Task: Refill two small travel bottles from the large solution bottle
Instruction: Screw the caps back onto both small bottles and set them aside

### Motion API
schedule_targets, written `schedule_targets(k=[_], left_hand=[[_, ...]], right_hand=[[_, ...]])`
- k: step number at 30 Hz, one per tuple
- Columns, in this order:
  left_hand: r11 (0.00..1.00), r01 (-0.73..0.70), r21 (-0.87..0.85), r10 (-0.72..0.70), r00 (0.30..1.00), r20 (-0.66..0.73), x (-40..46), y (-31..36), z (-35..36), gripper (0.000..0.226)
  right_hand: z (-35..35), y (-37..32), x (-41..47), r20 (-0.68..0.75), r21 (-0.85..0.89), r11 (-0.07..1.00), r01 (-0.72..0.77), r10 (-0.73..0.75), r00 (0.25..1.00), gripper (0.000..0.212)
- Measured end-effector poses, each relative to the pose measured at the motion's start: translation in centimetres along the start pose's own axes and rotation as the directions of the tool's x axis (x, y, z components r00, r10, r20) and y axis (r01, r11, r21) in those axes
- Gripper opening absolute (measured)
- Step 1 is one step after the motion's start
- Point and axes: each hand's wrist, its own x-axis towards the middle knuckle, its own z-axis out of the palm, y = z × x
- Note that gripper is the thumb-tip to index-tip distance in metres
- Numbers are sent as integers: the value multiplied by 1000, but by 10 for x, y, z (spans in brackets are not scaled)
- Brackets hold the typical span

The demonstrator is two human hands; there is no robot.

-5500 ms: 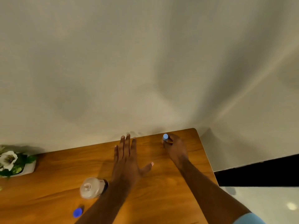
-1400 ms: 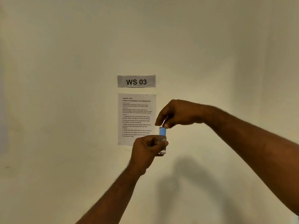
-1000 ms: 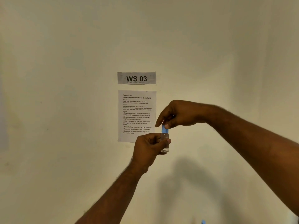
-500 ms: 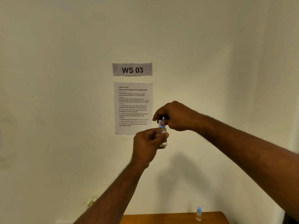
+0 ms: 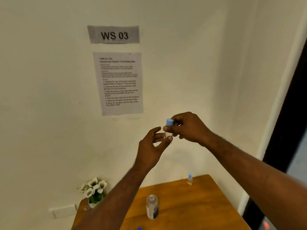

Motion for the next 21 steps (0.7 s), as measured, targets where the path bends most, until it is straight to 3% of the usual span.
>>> schedule_targets(k=[7, 14, 21], left_hand=[[947, 126, 294, -180, 970, 162, -39, -85, 36, 99], [903, 137, 408, -253, 936, 246, -42, -153, 85, 117], [739, 32, 673, -251, 940, 231, -25, -222, 150, 109]], right_hand=[[30, 94, -36, -86, -53, 970, -238, 233, 969, 47], [46, 196, -51, -65, -64, 920, -386, 382, 922, 41], [72, 317, -34, 17, -5, 859, -512, 512, 859, 31]])
